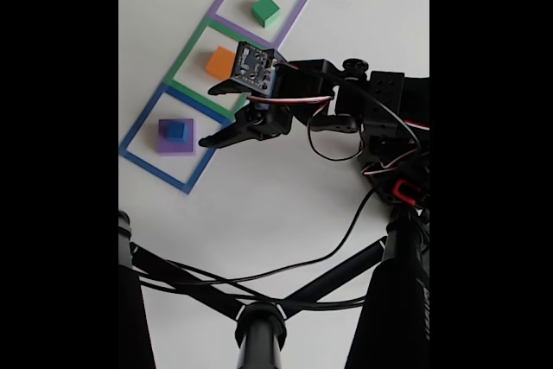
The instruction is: Tower of hanoi
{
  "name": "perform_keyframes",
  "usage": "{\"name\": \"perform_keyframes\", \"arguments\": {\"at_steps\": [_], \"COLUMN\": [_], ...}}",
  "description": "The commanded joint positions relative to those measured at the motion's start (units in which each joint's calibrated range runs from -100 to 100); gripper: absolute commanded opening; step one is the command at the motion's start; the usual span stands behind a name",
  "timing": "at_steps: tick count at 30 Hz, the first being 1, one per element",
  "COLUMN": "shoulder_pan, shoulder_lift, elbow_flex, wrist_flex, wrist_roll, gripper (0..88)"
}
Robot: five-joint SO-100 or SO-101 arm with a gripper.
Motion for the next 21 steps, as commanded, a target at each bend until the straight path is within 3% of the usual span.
{"name": "perform_keyframes", "arguments": {"at_steps": [1, 12, 21], "shoulder_pan": [-0.89, -0.89, -2.33], "shoulder_lift": [7.75, 33.35, 48.37], "elbow_flex": [3.51, 3.96, -0.22], "wrist_flex": [-18.16, -46.17, -58.97], "wrist_roll": [0.99, 0.99, 0.99], "gripper": [28.8, 28.8, 28.9]}}
